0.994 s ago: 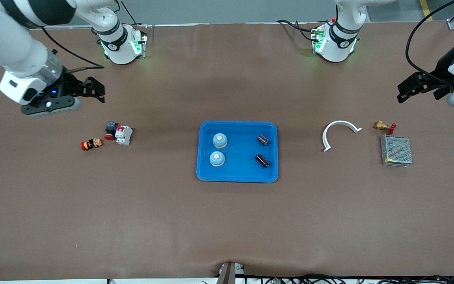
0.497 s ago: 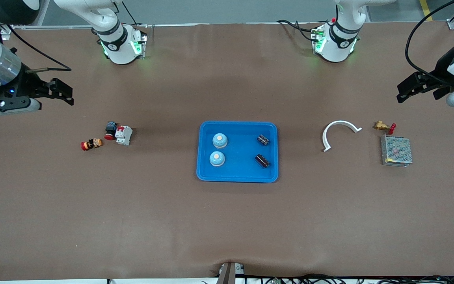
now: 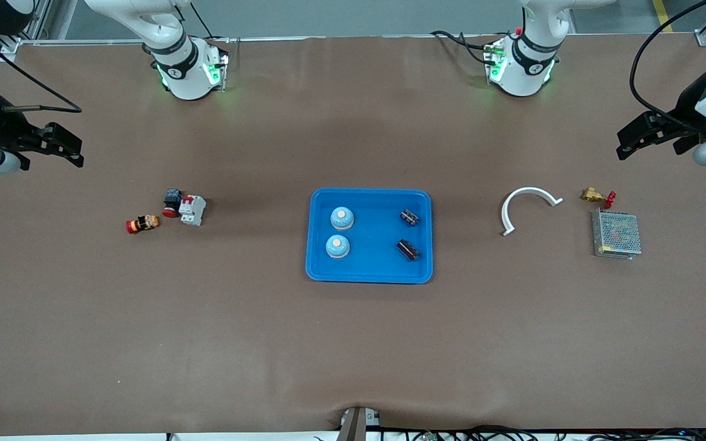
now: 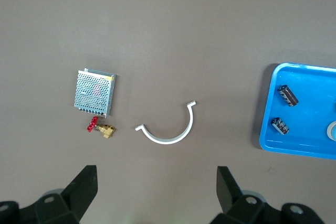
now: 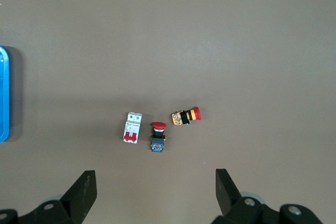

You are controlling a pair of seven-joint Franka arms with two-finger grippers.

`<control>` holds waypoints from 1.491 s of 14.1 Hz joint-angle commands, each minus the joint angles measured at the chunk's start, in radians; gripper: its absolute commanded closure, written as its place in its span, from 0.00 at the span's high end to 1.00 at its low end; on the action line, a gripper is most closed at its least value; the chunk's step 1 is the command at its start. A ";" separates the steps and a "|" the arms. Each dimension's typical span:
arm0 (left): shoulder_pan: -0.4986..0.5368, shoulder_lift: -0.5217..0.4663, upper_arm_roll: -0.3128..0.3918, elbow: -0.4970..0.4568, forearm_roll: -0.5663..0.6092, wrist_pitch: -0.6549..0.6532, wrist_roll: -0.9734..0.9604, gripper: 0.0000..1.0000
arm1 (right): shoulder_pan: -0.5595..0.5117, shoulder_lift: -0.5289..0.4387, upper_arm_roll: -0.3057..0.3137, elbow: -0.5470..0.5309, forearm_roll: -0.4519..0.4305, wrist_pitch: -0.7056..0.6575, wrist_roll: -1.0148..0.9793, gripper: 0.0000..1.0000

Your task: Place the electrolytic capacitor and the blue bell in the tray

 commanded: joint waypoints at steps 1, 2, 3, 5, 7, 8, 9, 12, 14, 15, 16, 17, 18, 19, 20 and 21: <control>0.009 -0.011 -0.004 0.006 -0.021 -0.015 0.016 1.00 | -0.029 0.015 0.019 0.025 -0.010 -0.019 -0.003 1.00; 0.012 -0.011 -0.004 0.007 -0.021 -0.013 0.016 1.00 | -0.041 0.015 0.017 0.027 -0.006 -0.020 -0.007 1.00; 0.012 -0.011 -0.004 0.007 -0.021 -0.015 0.016 1.00 | -0.055 0.016 0.019 0.027 -0.004 -0.020 -0.031 1.00; 0.009 -0.011 -0.004 0.007 -0.021 -0.013 0.013 1.00 | -0.087 0.015 0.019 0.028 0.008 -0.020 -0.079 1.00; 0.006 -0.011 -0.007 0.007 -0.021 -0.013 0.008 1.00 | -0.101 0.021 0.019 0.040 0.011 -0.052 -0.092 1.00; 0.006 -0.011 -0.009 0.007 -0.020 -0.013 0.008 1.00 | -0.104 0.039 0.020 0.066 0.016 -0.078 -0.092 1.00; 0.007 -0.011 -0.012 0.009 -0.020 -0.013 0.014 1.00 | -0.104 0.057 0.022 0.104 0.016 -0.107 -0.092 1.00; 0.013 -0.011 -0.012 0.022 -0.018 -0.015 0.016 1.00 | -0.098 0.056 0.025 0.103 0.016 -0.115 -0.090 1.00; 0.013 -0.011 -0.012 0.026 -0.020 -0.015 0.016 1.00 | -0.097 0.050 0.022 0.076 0.016 -0.109 -0.087 1.00; 0.013 -0.010 -0.012 0.024 -0.020 -0.015 0.014 1.00 | -0.097 0.048 0.020 0.064 0.016 -0.109 -0.088 1.00; 0.013 -0.010 -0.012 0.025 -0.020 -0.015 0.014 1.00 | -0.097 0.039 0.019 0.041 0.017 -0.106 -0.088 1.00; 0.013 -0.010 -0.012 0.026 -0.018 -0.015 0.016 1.00 | -0.094 0.027 0.017 0.028 0.016 -0.104 -0.088 1.00; 0.015 -0.010 -0.010 0.026 -0.020 -0.015 0.016 1.00 | -0.089 0.024 0.010 0.025 0.017 -0.107 -0.088 1.00; 0.015 -0.011 -0.010 0.026 -0.020 -0.015 0.016 1.00 | -0.086 0.019 0.005 0.022 0.017 -0.107 -0.087 1.00; 0.015 -0.010 -0.009 0.027 -0.018 -0.015 0.016 1.00 | -0.083 0.012 0.002 0.017 0.017 -0.109 -0.087 1.00; 0.015 -0.010 -0.009 0.027 -0.020 -0.015 0.016 1.00 | -0.084 0.007 0.003 0.025 0.016 -0.112 -0.087 1.00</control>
